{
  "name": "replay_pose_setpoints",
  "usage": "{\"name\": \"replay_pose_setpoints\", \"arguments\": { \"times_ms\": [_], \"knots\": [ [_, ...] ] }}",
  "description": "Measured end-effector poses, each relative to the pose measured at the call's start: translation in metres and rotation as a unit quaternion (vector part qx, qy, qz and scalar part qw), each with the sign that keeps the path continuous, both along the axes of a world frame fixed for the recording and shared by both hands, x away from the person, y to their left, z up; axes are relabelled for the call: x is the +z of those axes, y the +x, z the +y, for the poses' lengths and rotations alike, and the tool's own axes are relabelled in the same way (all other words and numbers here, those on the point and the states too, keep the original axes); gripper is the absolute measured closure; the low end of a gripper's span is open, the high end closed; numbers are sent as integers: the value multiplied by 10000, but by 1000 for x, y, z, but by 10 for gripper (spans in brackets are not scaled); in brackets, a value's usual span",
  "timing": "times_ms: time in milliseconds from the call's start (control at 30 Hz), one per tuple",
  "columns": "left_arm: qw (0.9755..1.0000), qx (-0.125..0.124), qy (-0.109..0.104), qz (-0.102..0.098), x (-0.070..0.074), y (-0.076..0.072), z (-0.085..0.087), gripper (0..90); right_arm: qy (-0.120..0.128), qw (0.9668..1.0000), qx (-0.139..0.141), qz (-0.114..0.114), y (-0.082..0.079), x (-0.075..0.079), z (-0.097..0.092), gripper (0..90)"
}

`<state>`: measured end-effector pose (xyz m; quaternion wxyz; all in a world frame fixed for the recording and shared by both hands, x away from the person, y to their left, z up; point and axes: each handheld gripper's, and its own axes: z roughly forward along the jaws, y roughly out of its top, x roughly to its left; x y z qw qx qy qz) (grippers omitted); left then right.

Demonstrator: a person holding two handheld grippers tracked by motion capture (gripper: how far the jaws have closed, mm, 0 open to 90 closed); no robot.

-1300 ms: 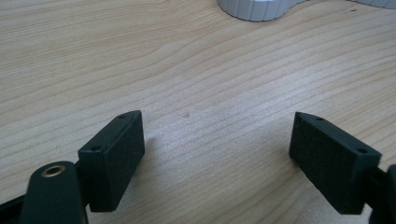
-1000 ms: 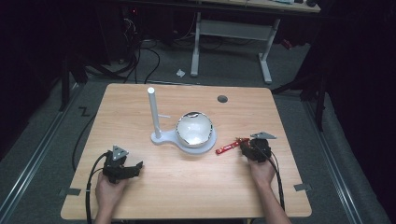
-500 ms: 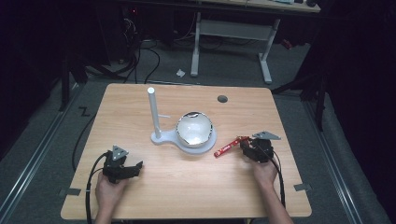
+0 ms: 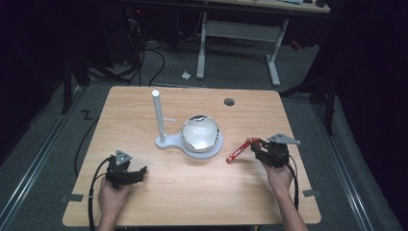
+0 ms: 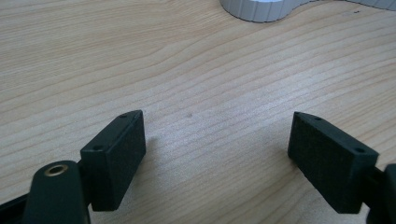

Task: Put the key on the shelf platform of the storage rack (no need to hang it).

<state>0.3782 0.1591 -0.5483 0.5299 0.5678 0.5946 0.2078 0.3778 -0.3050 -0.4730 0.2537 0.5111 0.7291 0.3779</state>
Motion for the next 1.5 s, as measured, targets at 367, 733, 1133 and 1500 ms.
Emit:
{"name": "replay_pose_setpoints", "arguments": {
  "times_ms": [367,733,1133,1500],
  "knots": [
    [10000,19,-11,-3,0,0,0,199,288,9990,261,-201,-5,26,0,562],
    [10000,21,2,0,0,0,0,200,493,9968,554,-290,-13,41,5,562],
    [10000,21,3,-1,0,0,0,200,623,9927,975,-326,-16,56,26,562],
    [10000,25,0,0,0,0,0,200,792,9866,1382,-347,-24,68,44,562]
  ]
}}
